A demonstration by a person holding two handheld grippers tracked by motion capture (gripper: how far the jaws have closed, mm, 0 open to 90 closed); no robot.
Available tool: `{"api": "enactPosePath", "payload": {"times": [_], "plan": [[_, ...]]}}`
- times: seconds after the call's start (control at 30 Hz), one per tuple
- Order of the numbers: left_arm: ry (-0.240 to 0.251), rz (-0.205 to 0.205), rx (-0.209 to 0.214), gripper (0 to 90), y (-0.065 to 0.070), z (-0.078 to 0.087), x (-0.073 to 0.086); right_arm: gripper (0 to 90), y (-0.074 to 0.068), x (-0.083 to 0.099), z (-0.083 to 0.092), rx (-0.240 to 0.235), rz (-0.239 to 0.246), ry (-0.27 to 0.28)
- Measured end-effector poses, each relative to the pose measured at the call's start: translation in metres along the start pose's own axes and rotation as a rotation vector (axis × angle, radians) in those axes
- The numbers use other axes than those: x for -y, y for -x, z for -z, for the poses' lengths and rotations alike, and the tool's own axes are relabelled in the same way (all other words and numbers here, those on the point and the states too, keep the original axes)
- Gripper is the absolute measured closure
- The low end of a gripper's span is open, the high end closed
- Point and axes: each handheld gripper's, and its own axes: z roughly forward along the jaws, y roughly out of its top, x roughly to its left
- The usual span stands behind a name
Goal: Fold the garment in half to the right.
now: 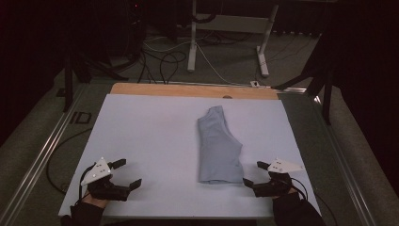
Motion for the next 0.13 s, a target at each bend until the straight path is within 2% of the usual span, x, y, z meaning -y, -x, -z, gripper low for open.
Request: {"api": "enactPosePath", "payload": {"times": [0.13], "plan": [[-0.003, 0.001, -0.003, 2.5, 0.0006, -0.0011, 0.0000, 9.5, 0.0034, 0.0027, 0.0039, 0.011, -0.022, 0.012]]}}
